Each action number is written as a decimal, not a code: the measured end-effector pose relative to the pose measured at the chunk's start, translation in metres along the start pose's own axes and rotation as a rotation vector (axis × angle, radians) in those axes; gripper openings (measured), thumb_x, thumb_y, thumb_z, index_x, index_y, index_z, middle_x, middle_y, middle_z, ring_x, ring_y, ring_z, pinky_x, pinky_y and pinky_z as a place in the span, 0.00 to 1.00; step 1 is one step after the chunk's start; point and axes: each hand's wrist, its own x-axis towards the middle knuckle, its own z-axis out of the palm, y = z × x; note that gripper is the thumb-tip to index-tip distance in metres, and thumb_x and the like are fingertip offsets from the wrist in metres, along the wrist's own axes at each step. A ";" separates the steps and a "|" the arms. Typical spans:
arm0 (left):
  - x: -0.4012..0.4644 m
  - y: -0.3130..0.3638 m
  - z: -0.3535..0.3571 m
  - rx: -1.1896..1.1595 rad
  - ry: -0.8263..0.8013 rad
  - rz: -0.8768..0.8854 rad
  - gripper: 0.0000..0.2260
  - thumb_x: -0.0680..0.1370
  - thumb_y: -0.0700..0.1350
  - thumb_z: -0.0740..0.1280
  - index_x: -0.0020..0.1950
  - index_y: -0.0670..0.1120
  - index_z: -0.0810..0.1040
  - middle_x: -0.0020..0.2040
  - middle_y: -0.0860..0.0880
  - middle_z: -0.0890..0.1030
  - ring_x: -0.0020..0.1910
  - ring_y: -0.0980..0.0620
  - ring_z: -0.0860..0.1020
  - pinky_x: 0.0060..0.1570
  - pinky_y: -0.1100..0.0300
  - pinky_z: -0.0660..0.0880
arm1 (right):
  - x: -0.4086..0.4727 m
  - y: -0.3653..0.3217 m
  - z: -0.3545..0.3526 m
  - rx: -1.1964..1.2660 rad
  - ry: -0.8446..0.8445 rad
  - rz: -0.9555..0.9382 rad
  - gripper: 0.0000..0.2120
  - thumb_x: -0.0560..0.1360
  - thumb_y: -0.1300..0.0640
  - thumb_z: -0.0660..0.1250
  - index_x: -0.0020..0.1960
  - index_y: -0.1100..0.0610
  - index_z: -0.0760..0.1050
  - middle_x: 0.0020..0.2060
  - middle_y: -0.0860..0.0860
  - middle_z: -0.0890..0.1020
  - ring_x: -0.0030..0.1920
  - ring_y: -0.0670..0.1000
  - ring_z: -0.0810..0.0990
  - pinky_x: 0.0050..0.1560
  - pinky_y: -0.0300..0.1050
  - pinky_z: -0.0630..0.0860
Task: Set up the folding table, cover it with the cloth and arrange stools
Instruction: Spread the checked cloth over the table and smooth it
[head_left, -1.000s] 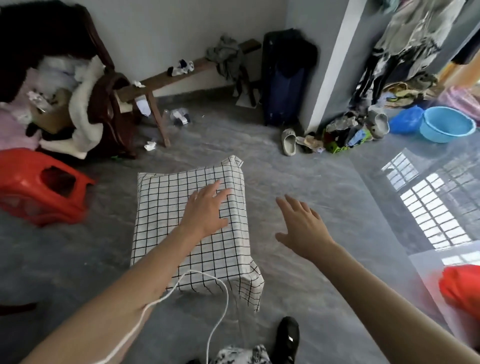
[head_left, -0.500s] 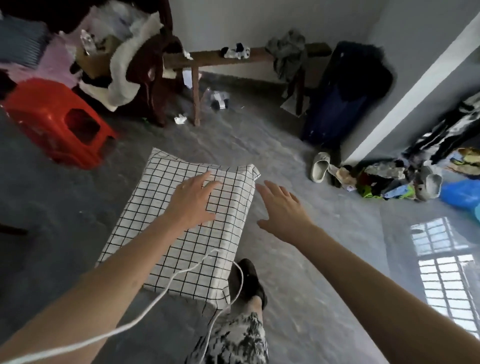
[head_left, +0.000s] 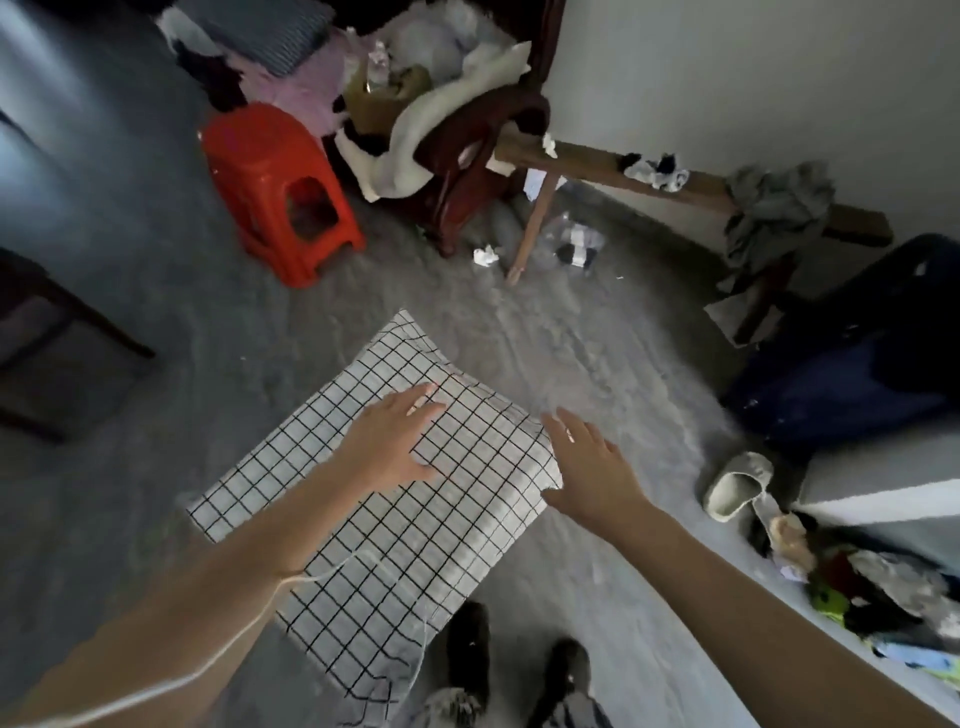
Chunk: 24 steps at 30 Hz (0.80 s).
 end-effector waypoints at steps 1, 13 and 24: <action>0.002 -0.004 0.006 -0.013 -0.012 -0.031 0.41 0.71 0.60 0.73 0.78 0.55 0.56 0.80 0.51 0.49 0.76 0.47 0.57 0.73 0.48 0.58 | 0.014 0.004 0.006 -0.010 -0.025 -0.034 0.44 0.74 0.51 0.72 0.79 0.52 0.47 0.78 0.53 0.51 0.77 0.56 0.54 0.73 0.54 0.57; 0.039 -0.012 0.201 -0.177 -0.214 -0.390 0.43 0.73 0.57 0.72 0.79 0.56 0.48 0.79 0.52 0.36 0.78 0.47 0.43 0.75 0.47 0.47 | 0.191 0.090 0.146 -0.208 -0.316 -0.342 0.53 0.72 0.46 0.73 0.79 0.52 0.36 0.79 0.53 0.41 0.79 0.55 0.44 0.77 0.52 0.53; 0.173 0.039 0.304 -0.270 -0.224 -0.407 0.52 0.69 0.61 0.73 0.78 0.58 0.36 0.75 0.50 0.28 0.75 0.43 0.30 0.72 0.42 0.37 | 0.260 0.172 0.253 -0.099 -0.349 -0.303 0.68 0.63 0.37 0.77 0.72 0.44 0.20 0.78 0.50 0.37 0.79 0.52 0.48 0.76 0.60 0.52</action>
